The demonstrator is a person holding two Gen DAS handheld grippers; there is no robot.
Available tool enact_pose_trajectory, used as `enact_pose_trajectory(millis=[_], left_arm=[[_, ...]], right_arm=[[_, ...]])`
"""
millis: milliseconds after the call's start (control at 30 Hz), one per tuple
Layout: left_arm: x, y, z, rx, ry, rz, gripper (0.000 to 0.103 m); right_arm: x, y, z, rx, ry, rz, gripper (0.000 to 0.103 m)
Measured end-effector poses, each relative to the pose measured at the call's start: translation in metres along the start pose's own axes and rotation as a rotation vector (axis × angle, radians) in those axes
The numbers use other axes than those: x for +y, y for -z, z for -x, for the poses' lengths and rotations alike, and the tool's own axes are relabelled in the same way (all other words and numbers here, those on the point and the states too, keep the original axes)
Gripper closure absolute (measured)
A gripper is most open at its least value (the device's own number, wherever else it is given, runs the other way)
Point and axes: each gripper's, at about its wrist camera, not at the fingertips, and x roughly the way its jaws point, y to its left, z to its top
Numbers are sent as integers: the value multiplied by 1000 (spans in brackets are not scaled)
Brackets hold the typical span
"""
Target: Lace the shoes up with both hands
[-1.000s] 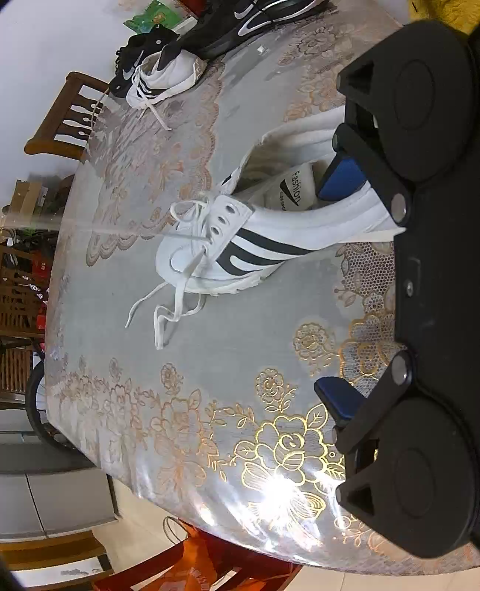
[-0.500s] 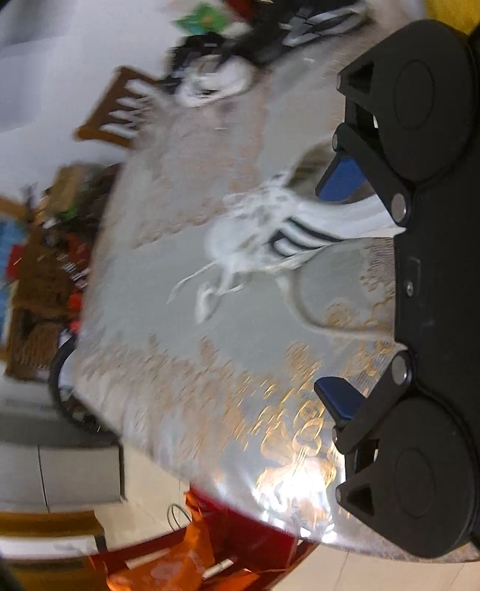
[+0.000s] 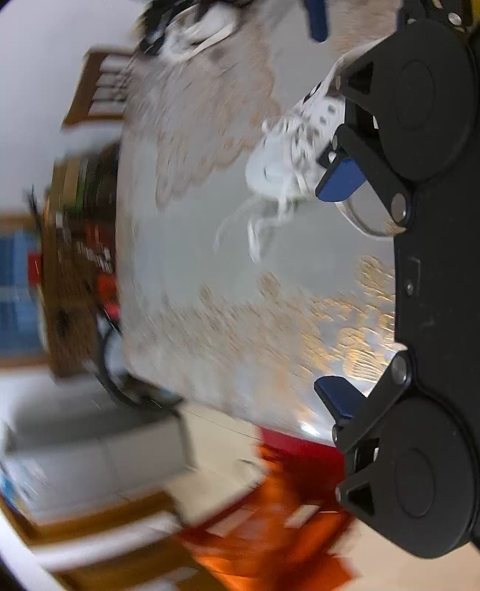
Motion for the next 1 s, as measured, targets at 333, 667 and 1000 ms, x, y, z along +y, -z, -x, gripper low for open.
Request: enact_pose_trajectory(millis=[333, 667, 1000], left_arm=[[-39, -5, -25, -90, 25, -251, 21], [4, -32, -3, -247, 273, 196, 102], [60, -74, 64, -488, 331, 384, 102]], right_arm=[[-3, 1, -14, 37, -21, -106, 30], [1, 5, -18, 57, -77, -135, 29], [3, 1, -31, 89, -106, -154, 27]])
